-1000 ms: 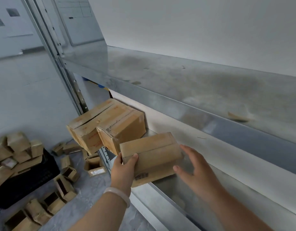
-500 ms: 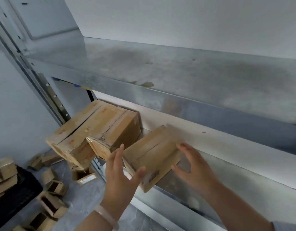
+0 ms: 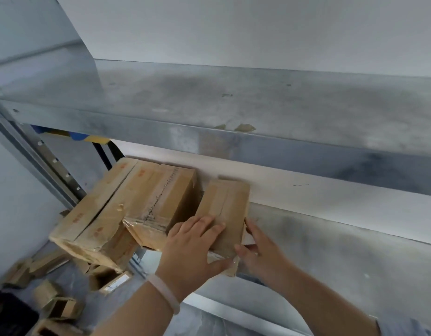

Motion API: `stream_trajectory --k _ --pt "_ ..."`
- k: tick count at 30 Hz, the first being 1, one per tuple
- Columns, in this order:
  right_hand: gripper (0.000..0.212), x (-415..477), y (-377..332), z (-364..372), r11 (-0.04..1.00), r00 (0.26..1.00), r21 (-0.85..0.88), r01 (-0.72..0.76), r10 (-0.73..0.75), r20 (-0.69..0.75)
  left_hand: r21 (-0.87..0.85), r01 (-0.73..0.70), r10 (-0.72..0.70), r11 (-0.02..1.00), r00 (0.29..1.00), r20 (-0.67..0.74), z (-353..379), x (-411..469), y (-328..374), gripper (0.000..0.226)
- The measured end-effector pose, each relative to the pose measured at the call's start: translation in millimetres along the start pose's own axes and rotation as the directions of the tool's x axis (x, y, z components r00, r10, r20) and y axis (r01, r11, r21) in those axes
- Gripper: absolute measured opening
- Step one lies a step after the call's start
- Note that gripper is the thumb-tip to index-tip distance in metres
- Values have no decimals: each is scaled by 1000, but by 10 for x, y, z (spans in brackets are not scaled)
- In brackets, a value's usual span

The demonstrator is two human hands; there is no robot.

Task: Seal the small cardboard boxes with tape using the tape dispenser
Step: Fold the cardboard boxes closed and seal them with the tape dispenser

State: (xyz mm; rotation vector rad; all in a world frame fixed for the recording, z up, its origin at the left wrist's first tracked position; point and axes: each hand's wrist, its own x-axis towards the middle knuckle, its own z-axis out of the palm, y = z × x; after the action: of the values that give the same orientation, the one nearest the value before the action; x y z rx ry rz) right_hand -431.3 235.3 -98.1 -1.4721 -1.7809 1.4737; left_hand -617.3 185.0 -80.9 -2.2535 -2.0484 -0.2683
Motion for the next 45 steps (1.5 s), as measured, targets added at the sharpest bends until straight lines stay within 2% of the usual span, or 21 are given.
stream_trajectory --k 2,4,9,14,18,22,26,29,34,40,45 --pt "72 63 -75 99 993 1000 114 -21 19 19 9 -31 31 999 999 -32 -25 7 -146 70" --pt "70 107 -153 173 991 1000 132 -24 23 9 38 -29 30 999 999 -37 -62 15 -330 73" --pt "73 180 -239 366 979 999 197 -50 49 9 -11 97 -97 995 995 10 -134 -10 -676 89" --pt "66 214 -220 482 963 999 270 14 1 -54 -16 43 -42 999 999 12 -114 -10 -815 75" --pt "61 149 -229 457 991 998 128 29 -21 -67 3 -3 4 1000 999 -37 -107 0 -795 66" --pt "50 -79 -154 169 963 970 -262 61 -119 -211 -73 -148 137 986 982 -133 -139 147 -506 61" --pt "53 -604 -49 -379 762 911 -647 -16 -256 -324 -121 -289 262 950 945 -198 -154 414 80 62" --pt "56 -993 117 -812 656 818 -748 -104 -372 -440 -150 -413 373 898 897 -236 -166 611 709 59" --pt "61 -1780 489 -1593 626 736 -719 -302 -326 -593 -159 -592 527 790 789 -315 -277 746 1917 54" --pt "71 -3014 1128 -2559 599 639 -577 -555 -137 -757 -253 -741 642 622 667 -379 -273 576 3773 56" --pt "79 -4053 1542 -3353 590 531 -500 -634 -138 -836 -305 -832 702 464 555 -446 -276 357 5318 57"
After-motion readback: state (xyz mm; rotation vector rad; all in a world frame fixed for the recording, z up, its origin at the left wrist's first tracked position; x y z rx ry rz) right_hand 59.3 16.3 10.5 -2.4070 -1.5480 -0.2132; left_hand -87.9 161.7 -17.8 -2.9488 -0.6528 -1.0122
